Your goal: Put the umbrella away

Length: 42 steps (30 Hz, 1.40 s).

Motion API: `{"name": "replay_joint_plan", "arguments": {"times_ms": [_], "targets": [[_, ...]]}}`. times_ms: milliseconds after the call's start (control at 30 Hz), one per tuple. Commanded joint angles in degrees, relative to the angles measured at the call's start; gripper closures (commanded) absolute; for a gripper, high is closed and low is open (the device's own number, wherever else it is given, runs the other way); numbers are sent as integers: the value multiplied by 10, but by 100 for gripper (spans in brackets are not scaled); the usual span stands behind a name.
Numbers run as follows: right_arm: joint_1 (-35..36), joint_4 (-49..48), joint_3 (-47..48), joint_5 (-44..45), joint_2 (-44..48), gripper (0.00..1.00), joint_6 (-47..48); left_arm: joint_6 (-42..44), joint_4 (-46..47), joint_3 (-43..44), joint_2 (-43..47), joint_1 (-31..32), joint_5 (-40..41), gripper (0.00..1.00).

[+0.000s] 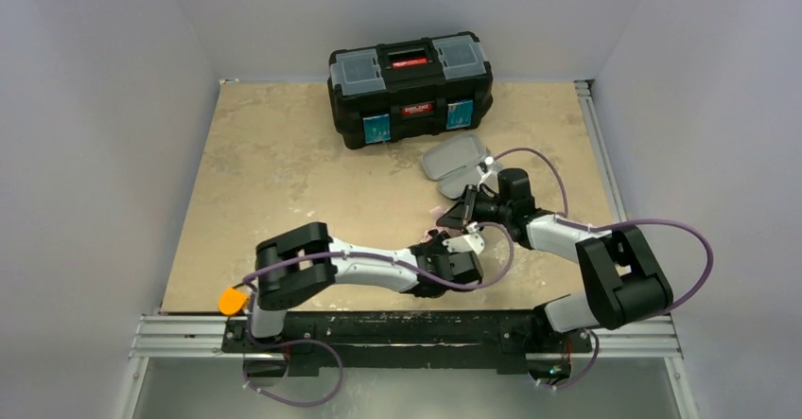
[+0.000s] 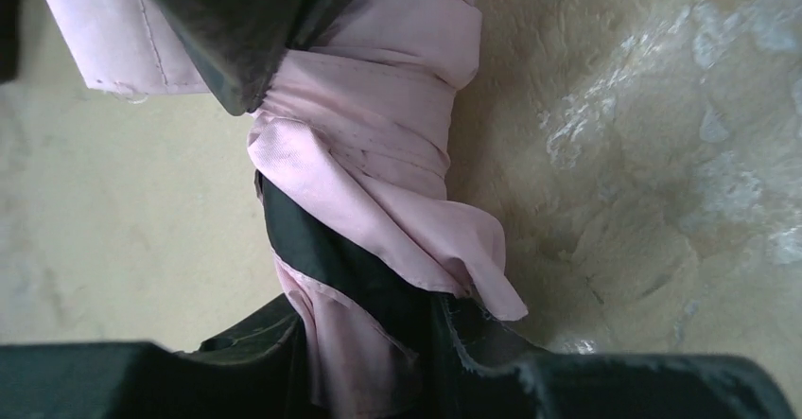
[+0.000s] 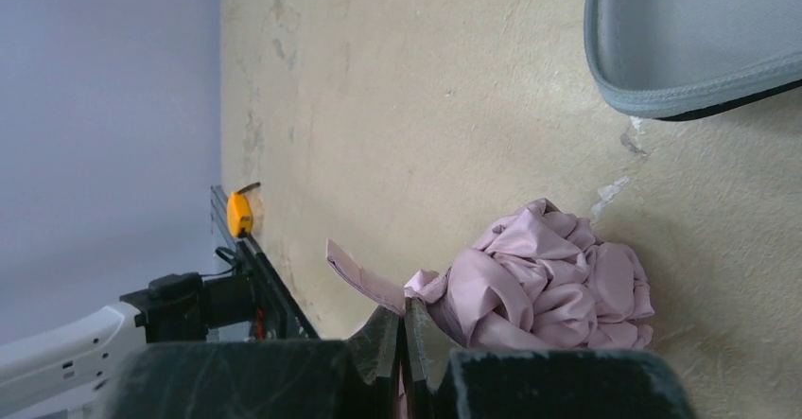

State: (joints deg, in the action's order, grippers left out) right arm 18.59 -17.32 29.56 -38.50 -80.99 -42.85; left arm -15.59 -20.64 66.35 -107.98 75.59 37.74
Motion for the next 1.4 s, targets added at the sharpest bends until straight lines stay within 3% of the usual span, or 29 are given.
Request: {"name": "replay_joint_plan", "arguments": {"times_ms": [0,167,400,800,967,1200,1367], "targets": [[-7,-124,29,-50,-11,100,-22,6,-128,62,-64,66,106,100],[-10,-139,26,-47,-5,100,-27,-39,-218,116,-141,103,178,100],[-16,-124,48,-64,-7,100,-6,-88,-294,165,-219,149,216,100],[-16,-40,102,-72,-43,100,36,-14,-256,192,-270,180,228,100],[-16,56,147,-57,-96,100,83,31,-212,172,-262,182,216,100],[-12,156,150,16,-178,100,130,46,-196,162,-260,183,207,100],[-8,173,112,62,-208,100,140,25,-216,153,-237,176,173,97]]}}
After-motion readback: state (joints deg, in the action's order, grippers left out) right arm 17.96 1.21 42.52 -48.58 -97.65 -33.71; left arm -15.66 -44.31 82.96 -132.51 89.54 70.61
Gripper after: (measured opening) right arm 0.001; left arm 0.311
